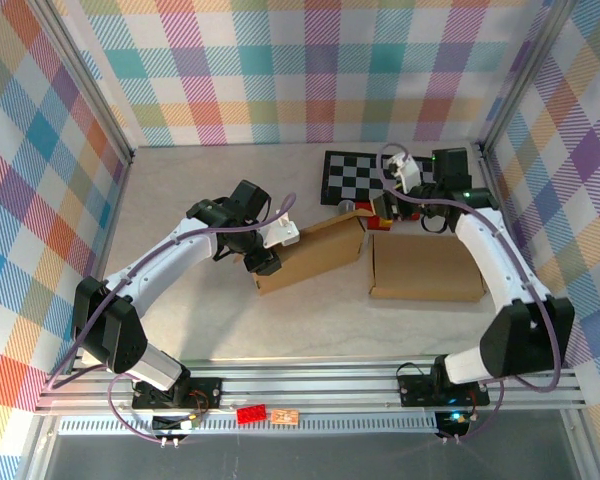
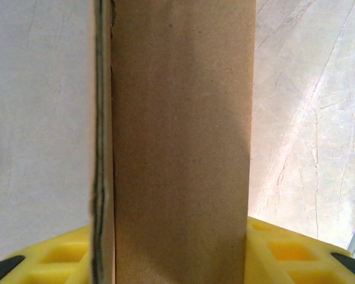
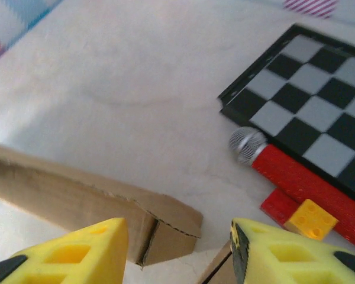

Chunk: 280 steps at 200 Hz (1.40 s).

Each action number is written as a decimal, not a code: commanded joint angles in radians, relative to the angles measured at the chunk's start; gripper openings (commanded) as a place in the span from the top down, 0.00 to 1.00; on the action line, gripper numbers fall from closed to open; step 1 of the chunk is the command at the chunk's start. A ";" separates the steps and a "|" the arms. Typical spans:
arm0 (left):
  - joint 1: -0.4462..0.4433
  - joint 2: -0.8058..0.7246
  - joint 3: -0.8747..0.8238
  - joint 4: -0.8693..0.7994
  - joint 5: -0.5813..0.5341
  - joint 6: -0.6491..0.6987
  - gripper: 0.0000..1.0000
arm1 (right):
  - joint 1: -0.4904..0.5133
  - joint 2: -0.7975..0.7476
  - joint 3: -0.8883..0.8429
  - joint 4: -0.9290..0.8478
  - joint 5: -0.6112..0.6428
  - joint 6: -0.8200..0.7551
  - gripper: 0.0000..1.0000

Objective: Fold the paper box

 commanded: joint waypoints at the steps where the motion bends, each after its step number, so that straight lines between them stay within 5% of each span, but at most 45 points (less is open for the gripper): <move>1: 0.005 -0.005 0.017 -0.044 0.031 0.016 0.54 | -0.015 0.047 0.061 -0.114 -0.161 -0.266 0.48; 28: 0.006 -0.006 0.015 -0.048 0.029 0.018 0.53 | -0.023 0.070 0.071 -0.133 -0.271 -0.256 0.43; 85: 0.008 -0.005 0.015 -0.046 0.031 0.018 0.53 | -0.023 0.124 0.066 -0.104 -0.272 -0.193 0.43; 179: 0.007 0.004 0.025 -0.048 0.026 0.017 0.53 | -0.014 0.162 0.075 -0.096 -0.309 -0.101 0.65; 280: 0.007 0.012 0.034 -0.049 0.026 0.011 0.53 | 0.029 0.172 0.098 -0.117 -0.179 -0.082 0.73</move>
